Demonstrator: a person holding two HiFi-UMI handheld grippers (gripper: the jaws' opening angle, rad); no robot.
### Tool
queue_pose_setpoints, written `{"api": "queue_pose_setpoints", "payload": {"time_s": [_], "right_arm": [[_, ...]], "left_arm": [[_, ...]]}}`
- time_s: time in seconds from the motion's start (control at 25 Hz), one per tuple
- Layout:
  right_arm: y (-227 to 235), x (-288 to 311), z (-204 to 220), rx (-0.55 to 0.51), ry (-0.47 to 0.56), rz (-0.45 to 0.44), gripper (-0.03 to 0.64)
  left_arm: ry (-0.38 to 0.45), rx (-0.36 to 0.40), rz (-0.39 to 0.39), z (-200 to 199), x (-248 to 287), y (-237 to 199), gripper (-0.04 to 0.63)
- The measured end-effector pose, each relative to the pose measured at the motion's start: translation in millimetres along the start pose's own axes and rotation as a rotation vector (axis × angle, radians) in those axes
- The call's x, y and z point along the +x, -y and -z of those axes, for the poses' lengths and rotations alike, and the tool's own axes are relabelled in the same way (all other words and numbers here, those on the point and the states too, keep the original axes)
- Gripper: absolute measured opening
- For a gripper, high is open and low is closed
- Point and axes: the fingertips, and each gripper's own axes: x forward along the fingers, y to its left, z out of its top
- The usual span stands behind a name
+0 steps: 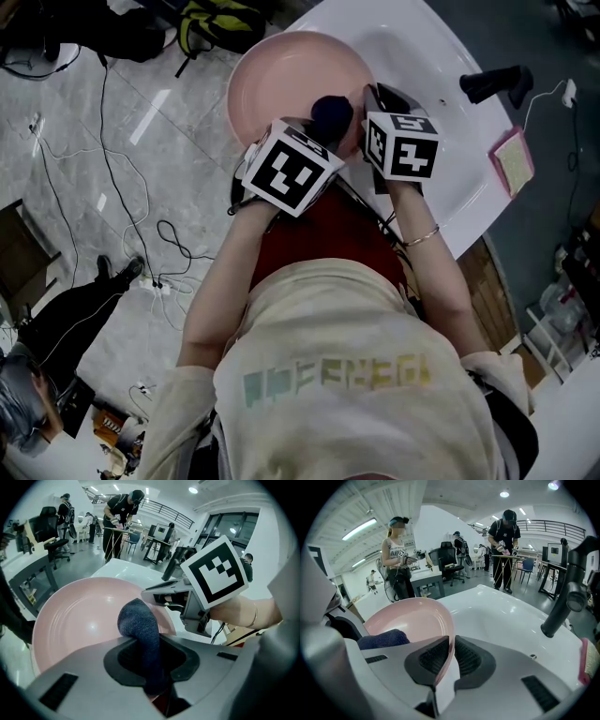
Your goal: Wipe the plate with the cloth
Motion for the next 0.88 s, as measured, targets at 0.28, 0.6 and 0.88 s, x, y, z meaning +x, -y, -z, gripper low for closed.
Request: {"api": "queue_pose_setpoints", "payload": {"time_s": [0.28, 0.6, 0.88], "right_arm": [[0.1, -0.7, -1.4, -0.024, 0.003, 0.003, 0.055], [1.1, -0.1, 0.6, -0.027, 0.003, 0.007, 0.055], [1.0, -1.3, 0.8, -0.028, 0.004, 0.006, 0.055]], "left_arm": [[-0.005, -0.001, -0.045, 9.2, -12.3, -17.5, 0.080], [-0.002, -0.033, -0.098, 16.5, -24.8, -38.9, 0.080], [-0.004, -0.046, -0.141, 20.6, -32.7, -54.1, 0.080]]}}
